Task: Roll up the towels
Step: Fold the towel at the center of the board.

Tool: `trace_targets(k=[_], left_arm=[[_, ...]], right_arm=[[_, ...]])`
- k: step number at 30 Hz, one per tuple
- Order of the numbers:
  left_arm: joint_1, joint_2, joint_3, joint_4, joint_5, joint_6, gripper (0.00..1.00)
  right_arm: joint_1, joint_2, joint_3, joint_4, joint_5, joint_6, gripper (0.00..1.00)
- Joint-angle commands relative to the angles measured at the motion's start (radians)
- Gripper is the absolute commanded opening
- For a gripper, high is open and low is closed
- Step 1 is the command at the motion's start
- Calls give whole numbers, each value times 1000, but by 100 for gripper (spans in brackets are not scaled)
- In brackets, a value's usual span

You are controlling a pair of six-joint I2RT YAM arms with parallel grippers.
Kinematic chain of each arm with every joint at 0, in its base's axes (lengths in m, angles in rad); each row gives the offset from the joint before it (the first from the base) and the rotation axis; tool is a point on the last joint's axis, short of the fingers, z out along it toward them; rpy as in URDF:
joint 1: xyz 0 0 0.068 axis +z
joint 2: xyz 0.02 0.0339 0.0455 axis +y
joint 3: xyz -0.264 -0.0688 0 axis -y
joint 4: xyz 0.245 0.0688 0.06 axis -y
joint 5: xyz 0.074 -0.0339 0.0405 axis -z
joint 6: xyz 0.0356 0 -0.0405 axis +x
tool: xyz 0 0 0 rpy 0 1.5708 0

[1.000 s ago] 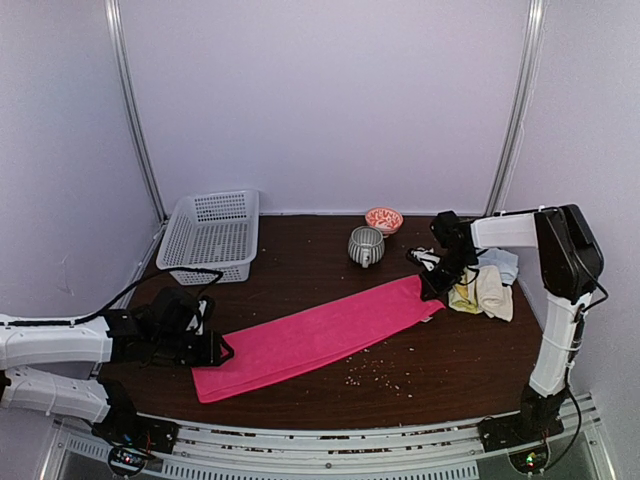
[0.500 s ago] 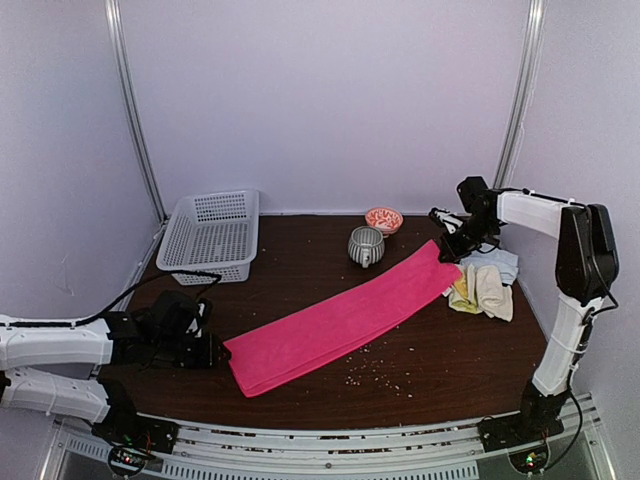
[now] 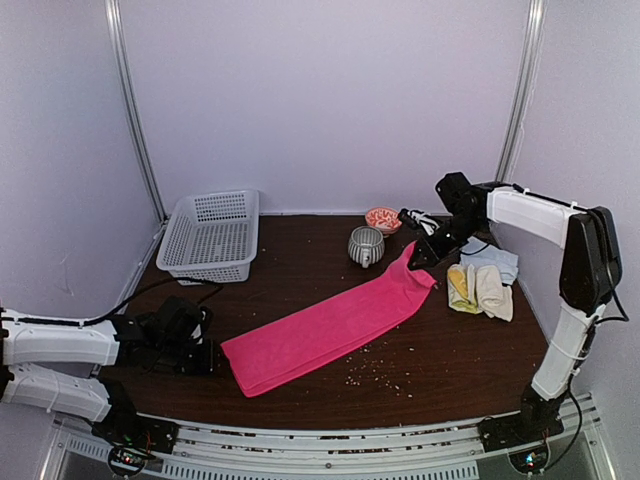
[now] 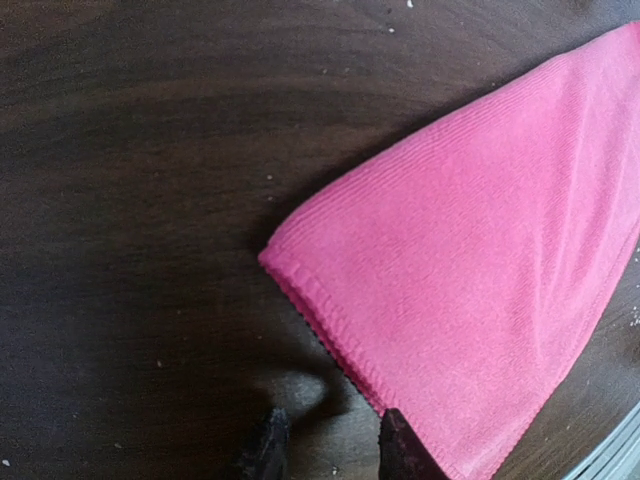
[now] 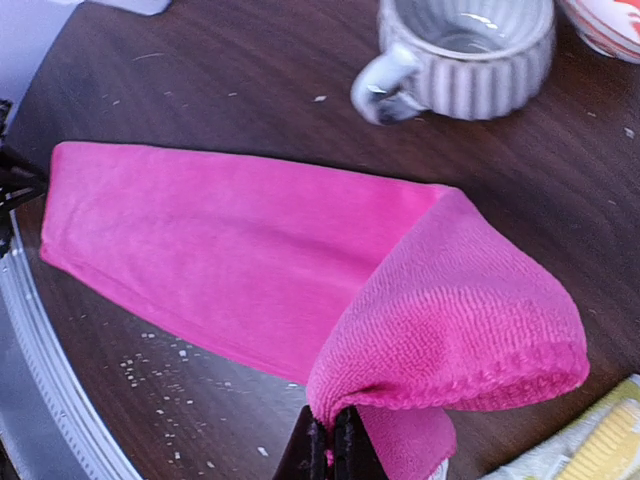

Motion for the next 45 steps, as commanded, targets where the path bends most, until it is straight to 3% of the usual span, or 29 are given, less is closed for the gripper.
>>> trace_targets(k=[1,17,32,45], left_arm=[[1,-1,-25,50,-19,-24,32],[1,57,-11,69,-4,-18,31],[1,-90,-94,99,15,-48,28],[1,-200,-145,88,29,-59,27]], right_arm=[[57,-10,7,-56,-129,2,0],[263,72,53,-14,-216,66,0],[472,183,192,94,-273,194,0],[619,329,340,156,-230,325,0]])
